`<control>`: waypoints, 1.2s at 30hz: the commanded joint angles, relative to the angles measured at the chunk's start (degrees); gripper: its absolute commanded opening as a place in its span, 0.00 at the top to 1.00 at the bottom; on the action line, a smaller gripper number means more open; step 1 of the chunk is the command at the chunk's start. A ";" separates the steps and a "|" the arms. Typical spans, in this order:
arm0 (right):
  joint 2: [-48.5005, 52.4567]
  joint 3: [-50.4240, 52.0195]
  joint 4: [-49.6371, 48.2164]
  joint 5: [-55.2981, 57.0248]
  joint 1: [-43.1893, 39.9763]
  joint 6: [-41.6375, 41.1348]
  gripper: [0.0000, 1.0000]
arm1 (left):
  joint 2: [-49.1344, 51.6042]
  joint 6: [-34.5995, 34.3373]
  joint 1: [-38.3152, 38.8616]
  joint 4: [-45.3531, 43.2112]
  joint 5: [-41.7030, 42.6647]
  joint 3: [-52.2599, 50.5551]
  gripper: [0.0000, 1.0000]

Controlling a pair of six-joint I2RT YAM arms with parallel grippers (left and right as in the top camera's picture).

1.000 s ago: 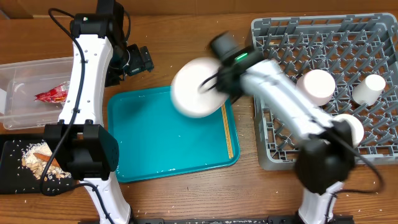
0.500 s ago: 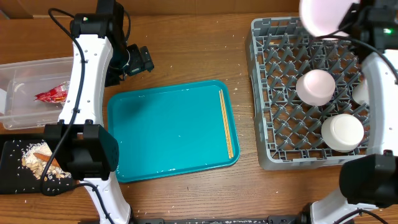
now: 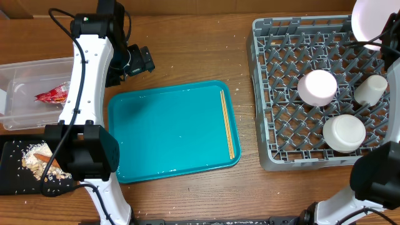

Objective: Sort waste into correct bins and load items into the dishwasher
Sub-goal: 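Lift the large plate with the right gripper and carry it to the rack, then stand the large plate upright in the rack's back corner, release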

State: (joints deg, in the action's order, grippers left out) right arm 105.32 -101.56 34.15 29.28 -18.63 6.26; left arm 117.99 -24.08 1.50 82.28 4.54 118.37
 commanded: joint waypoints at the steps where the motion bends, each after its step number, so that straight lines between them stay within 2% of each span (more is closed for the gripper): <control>1: 1.88 0.94 -1.16 0.68 -0.02 1.73 0.96 | -0.63 -0.81 0.39 -0.04 0.42 -0.52 0.00; 14: 5.84 2.01 -0.85 2.21 0.02 2.82 0.95 | -0.63 -0.81 0.39 -0.04 0.42 -0.52 0.00; 24: 5.18 1.95 0.17 2.16 1.38 2.49 0.83 | -0.63 -0.81 0.39 -0.04 0.42 -0.52 0.00; 30: 0.96 0.13 -0.04 2.14 6.29 -2.12 0.72 | -0.63 -0.81 0.39 -0.04 0.42 -0.52 0.00; 33: -1.95 -0.72 -0.07 1.97 9.49 -3.32 0.59 | -0.63 -0.81 0.39 -0.04 0.42 -0.52 0.00; 36: -4.83 -0.76 -0.24 1.90 12.72 -3.32 0.50 | -0.63 -0.81 0.39 -0.04 0.42 -0.52 0.00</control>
State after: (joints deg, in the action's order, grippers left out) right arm 106.43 -99.74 34.46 30.83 -8.21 4.32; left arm 117.99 -24.08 1.50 82.28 4.54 118.37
